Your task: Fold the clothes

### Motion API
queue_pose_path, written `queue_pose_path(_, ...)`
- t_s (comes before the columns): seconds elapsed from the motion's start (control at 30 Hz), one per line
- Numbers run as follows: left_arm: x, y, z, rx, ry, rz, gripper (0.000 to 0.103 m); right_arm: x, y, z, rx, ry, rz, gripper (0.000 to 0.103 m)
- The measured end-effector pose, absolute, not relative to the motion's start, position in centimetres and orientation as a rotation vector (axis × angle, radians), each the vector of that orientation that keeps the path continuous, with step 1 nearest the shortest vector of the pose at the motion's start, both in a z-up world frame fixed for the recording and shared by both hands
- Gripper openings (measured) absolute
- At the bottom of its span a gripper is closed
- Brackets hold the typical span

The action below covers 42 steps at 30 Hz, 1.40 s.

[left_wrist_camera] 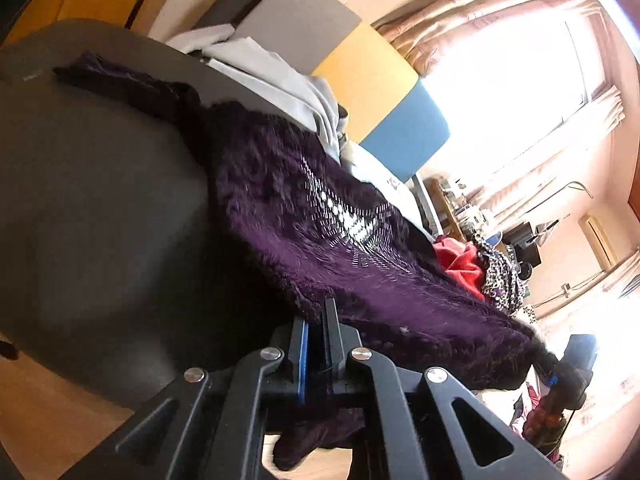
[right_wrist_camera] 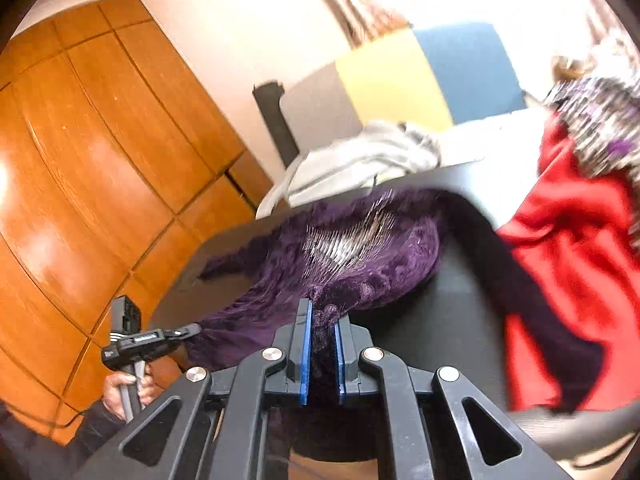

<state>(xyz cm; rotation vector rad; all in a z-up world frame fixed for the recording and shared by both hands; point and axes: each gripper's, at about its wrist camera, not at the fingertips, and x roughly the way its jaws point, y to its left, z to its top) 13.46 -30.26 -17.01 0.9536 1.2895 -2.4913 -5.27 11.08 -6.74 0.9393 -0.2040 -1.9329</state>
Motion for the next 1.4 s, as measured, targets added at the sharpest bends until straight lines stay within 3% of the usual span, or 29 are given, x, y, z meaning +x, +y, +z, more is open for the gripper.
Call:
queue_pose_path(0.07, 14.2, -30.7, -18.1, 0.975, 1.343, -2.430, 0.021, -4.7, 11.9, -7.5, 1.025, -0.129, -1.875, 0.017)
queue_pose_path(0.17, 15.4, -31.4, -19.7, 1.005, 1.420, -2.337, 0.028, -4.5, 12.3, -10.5, 1.174, -0.053, -1.912, 0.052)
queue_pose_path(0.33, 16.8, -31.7, -21.8, 1.006, 1.485, -2.229, 0.035, -5.9, 12.1, -13.8, 1.309, -0.106, -2.021, 0.053)
queue_pose_path(0.5, 15.8, -31.0, -23.4, 1.061, 1.486, -2.201, 0.040, -6.8, 10.1, -14.9, 1.313, 0.054, -2.114, 0.057)
queue_pose_path(0.63, 13.0, -29.1, -24.2, 1.275, 1.308, -2.215, 0.038, -8.3, 7.5, -16.3, 1.276, -0.095, -2.047, 0.059)
queue_pose_path(0.67, 12.5, -28.5, -24.2, 1.347, 1.171, -2.195, 0.029, -8.4, 6.6, -16.7, 1.274, -0.077, -2.031, 0.060)
queue_pose_path(0.8, 13.2, -28.5, -24.4, 1.447, 0.938, -2.093, 0.032, -8.3, 4.2, -20.3, 1.367, 0.229, -2.051, 0.060)
queue_pose_path(1.03, 14.8, -30.5, -22.7, 1.283, 1.029, -2.101, 0.029, -8.8, 6.9, -20.8, 1.358, 0.229, -2.072, 0.061)
queue_pose_path(1.1, 13.2, -30.4, -20.6, 1.207, 1.014, -2.202, 0.031, -9.0, 6.7, -20.8, 1.367, 0.226, -2.051, 0.075)
queue_pose_path(1.17, 10.6, -29.9, -18.4, 1.163, 0.925, -2.315, 0.037, -9.2, 5.8, -20.6, 1.381, 0.238, -2.040, 0.083)
queue_pose_path(1.4, -0.8, -30.4, -14.1, 1.192, 0.526, -2.634, 0.038, -11.4, 1.7, -17.6, 1.282, 0.142, -1.962, 0.083)
